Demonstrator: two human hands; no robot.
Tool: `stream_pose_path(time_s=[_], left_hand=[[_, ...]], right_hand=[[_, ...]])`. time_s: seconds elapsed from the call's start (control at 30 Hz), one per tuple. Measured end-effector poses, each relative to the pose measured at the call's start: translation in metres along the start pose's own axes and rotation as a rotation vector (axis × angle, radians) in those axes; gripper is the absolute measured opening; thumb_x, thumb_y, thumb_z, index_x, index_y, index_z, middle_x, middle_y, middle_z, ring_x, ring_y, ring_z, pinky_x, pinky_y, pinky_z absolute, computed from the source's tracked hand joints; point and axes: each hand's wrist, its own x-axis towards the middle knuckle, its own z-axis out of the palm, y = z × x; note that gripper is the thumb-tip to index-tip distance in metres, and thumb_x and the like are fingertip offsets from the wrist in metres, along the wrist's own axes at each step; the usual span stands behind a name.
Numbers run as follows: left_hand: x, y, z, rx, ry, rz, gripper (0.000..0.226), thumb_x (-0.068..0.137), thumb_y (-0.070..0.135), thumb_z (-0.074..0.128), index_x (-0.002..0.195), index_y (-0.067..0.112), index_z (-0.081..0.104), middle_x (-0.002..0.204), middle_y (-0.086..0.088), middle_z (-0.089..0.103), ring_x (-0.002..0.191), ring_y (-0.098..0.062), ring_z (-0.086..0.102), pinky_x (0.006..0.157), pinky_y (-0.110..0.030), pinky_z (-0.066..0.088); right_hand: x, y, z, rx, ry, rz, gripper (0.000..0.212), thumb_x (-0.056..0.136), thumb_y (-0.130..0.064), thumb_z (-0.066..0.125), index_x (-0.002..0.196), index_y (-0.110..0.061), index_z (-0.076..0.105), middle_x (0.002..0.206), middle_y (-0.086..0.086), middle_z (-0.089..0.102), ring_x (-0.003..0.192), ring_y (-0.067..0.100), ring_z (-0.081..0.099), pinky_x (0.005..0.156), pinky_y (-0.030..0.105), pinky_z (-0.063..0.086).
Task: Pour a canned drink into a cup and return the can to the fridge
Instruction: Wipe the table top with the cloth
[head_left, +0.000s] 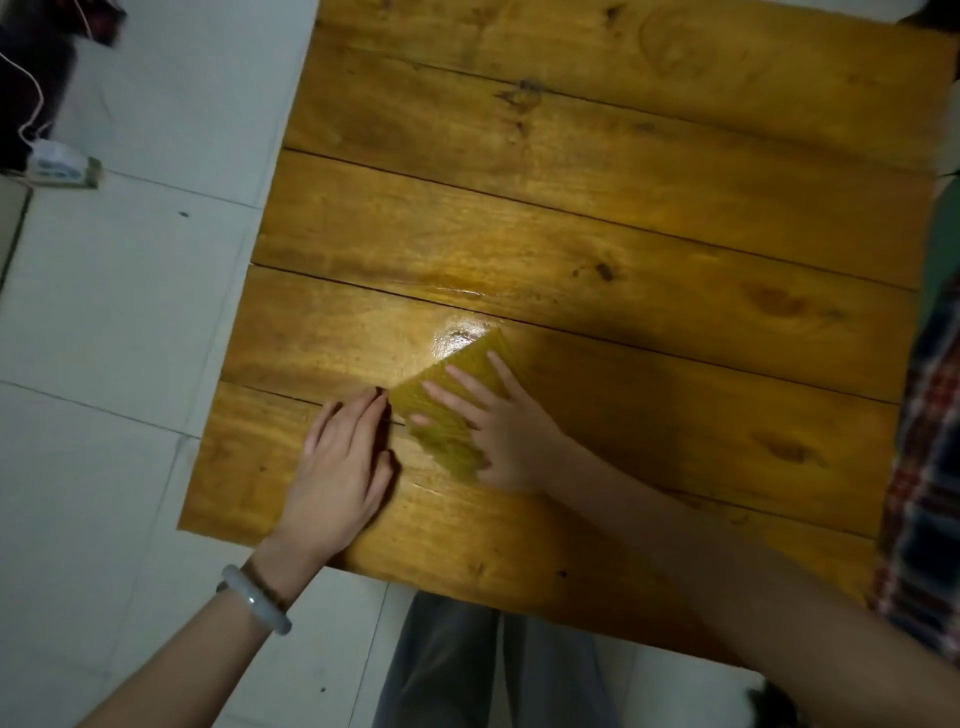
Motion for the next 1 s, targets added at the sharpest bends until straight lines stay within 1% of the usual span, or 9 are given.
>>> stream_pose_path(time_s=[0.1, 0.27, 0.37, 0.5, 0.6, 0.73, 0.83, 0.93, 1.0], left_hand=[[0.0, -0.006, 0.001, 0.049, -0.021, -0.005, 0.057, 0.093, 0.033, 0.034, 0.142, 0.002, 0.034, 0.146, -0.014, 0.039, 0.136, -0.022, 0.033, 0.117, -0.038, 0.009], [0.003, -0.006, 0.006, 0.062, -0.024, -0.021, 0.063, 0.095, 0.042, 0.028, 0.147, 0.005, 0.025, 0.152, -0.013, 0.029, 0.141, -0.021, 0.026, 0.118, -0.038, 0.003], [-0.001, -0.006, 0.003, 0.009, 0.05, -0.092, 0.066, 0.094, 0.039, 0.033, 0.148, 0.006, 0.018, 0.154, -0.014, 0.022, 0.143, -0.022, 0.017, 0.117, -0.04, 0.005], [-0.002, -0.006, -0.004, -0.002, 0.076, -0.108, 0.066, 0.093, 0.033, 0.032, 0.149, 0.005, 0.013, 0.155, -0.015, 0.018, 0.144, -0.02, 0.011, 0.118, -0.042, 0.006], [0.004, 0.003, -0.001, 0.021, 0.009, -0.05, 0.064, 0.093, 0.033, 0.03, 0.149, 0.005, 0.017, 0.156, -0.013, 0.019, 0.144, -0.019, 0.011, 0.118, -0.042, 0.005], [0.014, 0.017, 0.006, 0.071, -0.045, 0.03, 0.064, 0.095, 0.038, 0.027, 0.149, 0.007, 0.018, 0.156, -0.01, 0.016, 0.145, -0.019, 0.01, 0.118, -0.039, 0.001], [0.023, 0.025, 0.006, 0.07, -0.034, 0.031, 0.063, 0.095, 0.04, 0.025, 0.149, 0.006, 0.017, 0.156, -0.009, 0.016, 0.145, -0.019, 0.008, 0.118, -0.04, 0.001], [0.027, 0.029, 0.005, 0.071, -0.018, 0.019, 0.064, 0.095, 0.041, 0.022, 0.149, 0.006, 0.016, 0.157, -0.009, 0.013, 0.145, -0.018, 0.005, 0.118, -0.038, -0.002], [0.027, 0.032, 0.004, 0.07, -0.016, 0.011, 0.065, 0.095, 0.042, 0.02, 0.15, 0.007, 0.014, 0.157, -0.01, 0.012, 0.145, -0.017, 0.002, 0.118, -0.037, -0.003]], right_hand=[[-0.007, 0.056, -0.008, -0.029, 0.054, 0.137, 0.075, 0.081, -0.054, 0.041, 0.146, -0.039, 0.006, 0.157, 0.002, 0.001, 0.145, 0.03, 0.0, 0.105, 0.063, -0.015], [0.072, 0.085, -0.038, 0.205, 0.099, 0.606, 0.058, 0.091, -0.057, 0.023, 0.146, -0.036, 0.021, 0.159, 0.003, -0.004, 0.145, 0.031, -0.008, 0.103, 0.063, -0.018], [0.083, 0.028, -0.032, 0.154, 0.108, 0.397, 0.062, 0.09, -0.059, 0.026, 0.147, -0.034, 0.021, 0.159, 0.003, 0.004, 0.145, 0.032, -0.002, 0.105, 0.064, -0.016], [0.022, -0.022, -0.002, 0.044, -0.042, 0.005, 0.057, 0.085, -0.06, 0.041, 0.124, -0.024, 0.06, 0.159, 0.0, 0.004, 0.145, 0.027, -0.007, 0.108, 0.061, -0.019], [-0.033, 0.003, 0.009, -0.033, -0.038, -0.087, 0.072, 0.077, -0.057, 0.05, 0.143, -0.039, 0.029, 0.156, -0.002, -0.005, 0.142, 0.026, -0.012, 0.105, 0.061, -0.02], [-0.084, 0.096, -0.001, 0.0, 0.056, 0.316, 0.083, 0.079, -0.043, 0.06, 0.144, -0.037, 0.009, 0.156, 0.003, 0.007, 0.143, 0.031, 0.005, 0.106, 0.066, -0.003], [-0.089, 0.153, -0.008, 0.126, 0.041, 0.694, 0.071, 0.091, -0.044, 0.044, 0.144, -0.041, -0.003, 0.159, 0.003, 0.0, 0.145, 0.031, -0.003, 0.108, 0.068, -0.003], [-0.04, 0.163, -0.02, 0.286, 0.121, 0.989, 0.057, 0.094, -0.051, 0.029, 0.147, -0.034, 0.017, 0.159, 0.002, -0.009, 0.144, 0.031, -0.011, 0.106, 0.066, -0.011], [-0.007, 0.146, -0.025, 0.269, 0.133, 0.952, 0.058, 0.093, -0.054, 0.025, 0.147, -0.034, 0.017, 0.158, 0.004, -0.009, 0.144, 0.033, -0.011, 0.105, 0.064, -0.015]])
